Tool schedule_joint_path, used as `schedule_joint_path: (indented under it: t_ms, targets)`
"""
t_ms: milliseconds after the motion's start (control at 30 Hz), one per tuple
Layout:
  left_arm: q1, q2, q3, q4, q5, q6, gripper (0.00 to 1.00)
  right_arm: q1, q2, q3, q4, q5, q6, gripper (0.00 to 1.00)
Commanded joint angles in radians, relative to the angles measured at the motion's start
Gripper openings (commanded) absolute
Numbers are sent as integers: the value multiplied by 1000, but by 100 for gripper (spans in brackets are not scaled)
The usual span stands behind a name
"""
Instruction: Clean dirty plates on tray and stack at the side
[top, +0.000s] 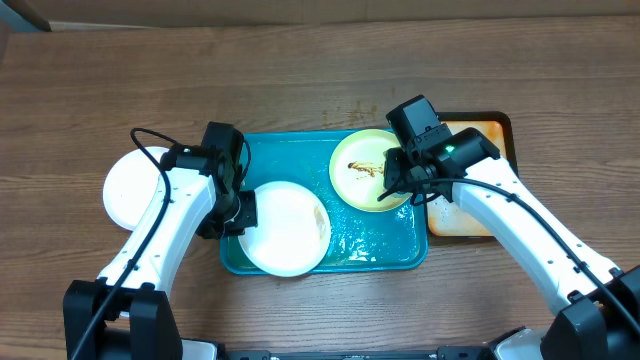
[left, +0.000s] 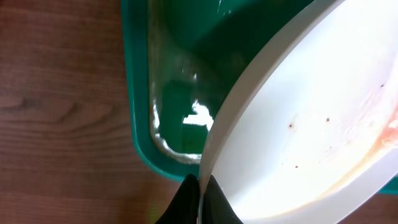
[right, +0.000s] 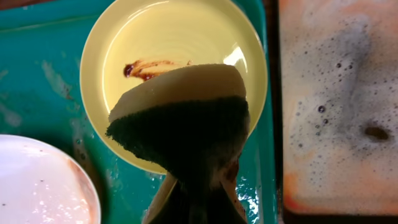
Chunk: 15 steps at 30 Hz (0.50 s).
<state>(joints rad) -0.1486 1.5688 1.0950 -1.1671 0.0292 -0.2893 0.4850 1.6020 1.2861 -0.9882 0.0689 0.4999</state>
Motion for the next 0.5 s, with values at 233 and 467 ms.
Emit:
schedule_joint_path:
  t_ms: [233, 467]
  targets:
    - [5, -3, 19, 104, 20, -36, 4, 8, -3, 9, 3, -10, -19, 4]
    - [4, -3, 19, 16, 49, -55, 4, 8, -3, 9, -4, -10, -19, 4]
